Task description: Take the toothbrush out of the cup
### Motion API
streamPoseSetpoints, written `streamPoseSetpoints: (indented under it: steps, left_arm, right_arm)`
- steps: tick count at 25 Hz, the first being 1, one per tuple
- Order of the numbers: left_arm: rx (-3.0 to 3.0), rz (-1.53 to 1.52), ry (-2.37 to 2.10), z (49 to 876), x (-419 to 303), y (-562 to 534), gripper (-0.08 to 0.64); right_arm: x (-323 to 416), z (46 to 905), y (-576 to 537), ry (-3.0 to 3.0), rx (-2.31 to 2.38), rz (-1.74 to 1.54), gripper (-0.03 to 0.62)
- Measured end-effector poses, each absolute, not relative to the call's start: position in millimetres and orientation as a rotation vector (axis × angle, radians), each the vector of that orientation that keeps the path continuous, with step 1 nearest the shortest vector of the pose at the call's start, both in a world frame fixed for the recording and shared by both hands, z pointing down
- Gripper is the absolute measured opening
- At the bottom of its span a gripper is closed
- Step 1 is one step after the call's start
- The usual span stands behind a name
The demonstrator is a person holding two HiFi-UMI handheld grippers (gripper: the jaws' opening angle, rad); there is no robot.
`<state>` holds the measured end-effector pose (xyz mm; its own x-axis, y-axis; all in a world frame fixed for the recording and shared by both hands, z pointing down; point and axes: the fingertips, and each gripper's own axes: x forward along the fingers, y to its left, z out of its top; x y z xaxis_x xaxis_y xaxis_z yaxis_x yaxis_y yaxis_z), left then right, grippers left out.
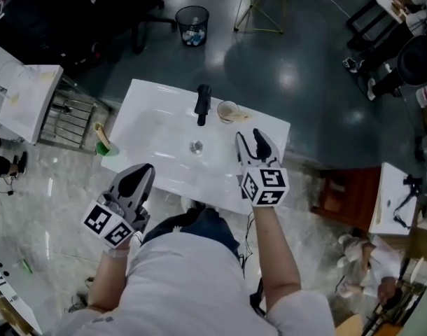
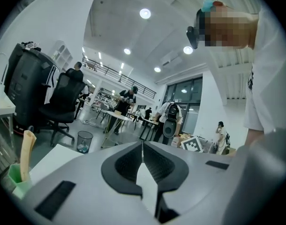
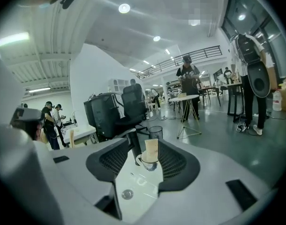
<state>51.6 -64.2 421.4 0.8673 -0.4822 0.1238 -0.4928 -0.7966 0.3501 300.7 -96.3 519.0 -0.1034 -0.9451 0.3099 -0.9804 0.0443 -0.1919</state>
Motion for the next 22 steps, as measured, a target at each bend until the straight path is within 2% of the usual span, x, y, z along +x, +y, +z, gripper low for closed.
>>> streamPoseSetpoints:
  steps: [3,7,17,19,21,22]
  left_arm:
    - [2.638,0.055,-0.794,429.6,40.6,-66.9,0.018]
    - [2.582,0.072,-0.884,444.4,27.2,-68.4,0.018]
    - [2.502,0.126,-1.024,466.1,12.0,-67.4,0.018]
    - [2.495,0.124,-1.04,465.6,11.7,-68.2,0.018]
    - [2.493,0.123,-1.049,464.8,12.5,-69.4,0.018]
    - [2.493,0.122,-1.049,464.9,13.4,-70.2,0.018]
  right_arm:
    - [300.1,548.5,-113.7,-2.184,1.967,0.541,0.219]
    - [304.2,578.8,-134.4,-2.155,1.928,0.532,0.238]
    - [313.7,614.6,-176.9,-2.142,1.904,0.525,0.245]
    - [314.1,616.1,-179.9,-2.134,1.894,0.513,0.232]
    - [313.5,616.8,-181.8,-2.123,1.884,0.491,0.174]
    - [313.2,617.0,-182.6,-2.117,1.879,0.483,0.165]
